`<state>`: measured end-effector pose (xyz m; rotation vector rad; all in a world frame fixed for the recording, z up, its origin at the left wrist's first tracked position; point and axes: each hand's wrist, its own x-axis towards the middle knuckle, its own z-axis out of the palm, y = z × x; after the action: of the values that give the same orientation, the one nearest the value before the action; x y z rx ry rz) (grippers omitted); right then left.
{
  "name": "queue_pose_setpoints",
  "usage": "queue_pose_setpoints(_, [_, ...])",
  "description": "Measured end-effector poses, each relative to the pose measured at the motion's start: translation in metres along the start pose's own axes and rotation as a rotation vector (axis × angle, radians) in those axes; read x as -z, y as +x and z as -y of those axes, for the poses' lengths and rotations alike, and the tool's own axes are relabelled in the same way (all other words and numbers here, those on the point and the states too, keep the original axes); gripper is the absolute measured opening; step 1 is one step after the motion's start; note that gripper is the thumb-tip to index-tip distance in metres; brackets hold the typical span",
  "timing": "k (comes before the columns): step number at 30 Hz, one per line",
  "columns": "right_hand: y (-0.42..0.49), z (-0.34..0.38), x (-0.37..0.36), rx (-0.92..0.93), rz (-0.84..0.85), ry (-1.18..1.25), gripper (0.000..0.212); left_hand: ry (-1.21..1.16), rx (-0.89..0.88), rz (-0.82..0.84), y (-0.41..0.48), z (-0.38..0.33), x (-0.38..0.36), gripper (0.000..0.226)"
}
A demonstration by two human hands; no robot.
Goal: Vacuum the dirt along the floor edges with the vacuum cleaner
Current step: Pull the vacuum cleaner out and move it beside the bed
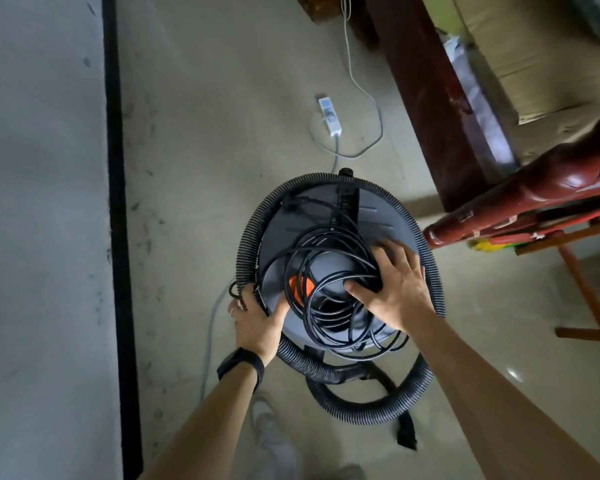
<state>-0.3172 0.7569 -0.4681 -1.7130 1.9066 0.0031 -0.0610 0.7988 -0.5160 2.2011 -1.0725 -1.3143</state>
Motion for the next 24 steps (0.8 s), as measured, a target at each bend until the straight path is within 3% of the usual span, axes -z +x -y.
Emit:
queue_pose_setpoints(8, [0.079, 0.007, 0.036, -0.018, -0.046, -0.042, 0.087, 0.039, 0.007, 0.086, 0.064, -0.066, 0.002, 0.102])
queue_pose_setpoints(12, [0.105, 0.005, 0.047, 0.008, -0.05, -0.067, 0.088, 0.078, 0.006, 0.104, 0.08, -0.086, 0.002, 0.097])
queue_pose_setpoints(18, [0.121, 0.003, 0.052, 0.075, -0.002, -0.125, 0.098, 0.127, 0.027, 0.046, 0.076, -0.094, -0.001, 0.092])
queue_pose_setpoints(24, [0.137, 0.008, 0.063, 0.099, 0.144, -0.179, 0.087, 0.177, 0.104, 0.081, 0.073, -0.105, 0.004, 0.089])
